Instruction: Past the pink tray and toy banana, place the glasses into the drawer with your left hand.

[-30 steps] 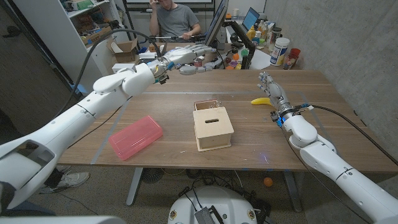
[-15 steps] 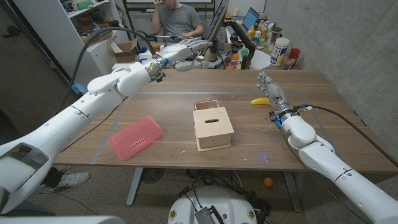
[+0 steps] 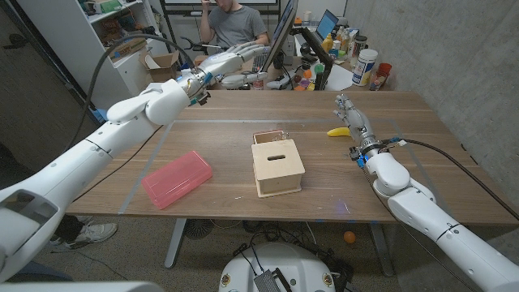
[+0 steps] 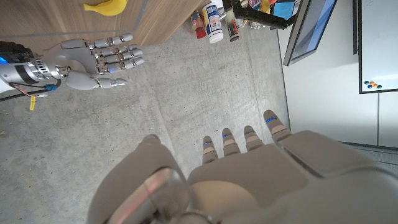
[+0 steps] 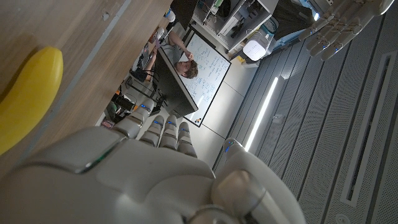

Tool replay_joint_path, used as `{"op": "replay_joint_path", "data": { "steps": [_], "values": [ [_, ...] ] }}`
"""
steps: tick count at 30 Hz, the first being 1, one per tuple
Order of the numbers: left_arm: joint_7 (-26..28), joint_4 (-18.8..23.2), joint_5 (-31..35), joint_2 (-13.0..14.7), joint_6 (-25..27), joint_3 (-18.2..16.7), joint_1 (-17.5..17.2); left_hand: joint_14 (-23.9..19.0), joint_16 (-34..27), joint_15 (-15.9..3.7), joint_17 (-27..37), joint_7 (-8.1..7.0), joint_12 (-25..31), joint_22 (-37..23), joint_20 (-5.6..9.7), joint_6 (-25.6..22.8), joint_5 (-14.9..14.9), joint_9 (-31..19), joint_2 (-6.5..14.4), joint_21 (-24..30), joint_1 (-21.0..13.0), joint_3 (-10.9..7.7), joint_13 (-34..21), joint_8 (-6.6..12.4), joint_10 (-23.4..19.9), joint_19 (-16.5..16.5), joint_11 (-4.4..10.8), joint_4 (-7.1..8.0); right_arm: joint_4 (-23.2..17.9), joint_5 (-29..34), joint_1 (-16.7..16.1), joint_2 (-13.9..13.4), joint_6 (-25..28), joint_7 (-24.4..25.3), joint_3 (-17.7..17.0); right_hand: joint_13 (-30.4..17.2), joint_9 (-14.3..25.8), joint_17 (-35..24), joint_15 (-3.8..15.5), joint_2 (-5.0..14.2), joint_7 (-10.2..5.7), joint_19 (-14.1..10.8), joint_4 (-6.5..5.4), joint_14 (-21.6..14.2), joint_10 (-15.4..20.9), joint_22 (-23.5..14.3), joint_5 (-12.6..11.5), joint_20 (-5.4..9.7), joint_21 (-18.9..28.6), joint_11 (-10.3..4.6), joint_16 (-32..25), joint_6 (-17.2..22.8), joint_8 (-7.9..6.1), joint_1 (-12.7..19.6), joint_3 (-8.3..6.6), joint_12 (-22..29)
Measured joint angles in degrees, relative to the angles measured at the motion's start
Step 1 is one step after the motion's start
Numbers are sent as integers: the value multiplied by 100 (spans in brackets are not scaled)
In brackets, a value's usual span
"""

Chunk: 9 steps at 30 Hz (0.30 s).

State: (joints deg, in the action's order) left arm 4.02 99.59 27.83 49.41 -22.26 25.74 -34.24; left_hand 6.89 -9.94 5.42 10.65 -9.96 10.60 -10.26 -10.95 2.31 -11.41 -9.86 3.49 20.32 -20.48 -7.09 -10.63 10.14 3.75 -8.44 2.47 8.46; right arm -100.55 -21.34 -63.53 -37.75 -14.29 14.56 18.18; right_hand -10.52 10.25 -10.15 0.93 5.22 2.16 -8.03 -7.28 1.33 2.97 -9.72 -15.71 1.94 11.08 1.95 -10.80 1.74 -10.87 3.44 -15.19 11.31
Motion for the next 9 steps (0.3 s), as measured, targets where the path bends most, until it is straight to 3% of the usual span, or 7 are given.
{"op": "replay_joint_path", "data": {
  "steps": [9],
  "values": [
    [167, 2, -163, 58, -133, -168, -118, 0, -24, 0, 0, 12, 21, 0, 0, -69, 0, -1, -9, -42, 94, 24, 0, 27, 0, 0, 0, 23, -285, 127, -361, 48, 3, 290, -89, 0, 0, 0, -31, 0, 0, 0, 16, -32, 0, 0, 0, 0, 0, 0, 0, 0, 0, 0, 16, 0]
  ]
}}
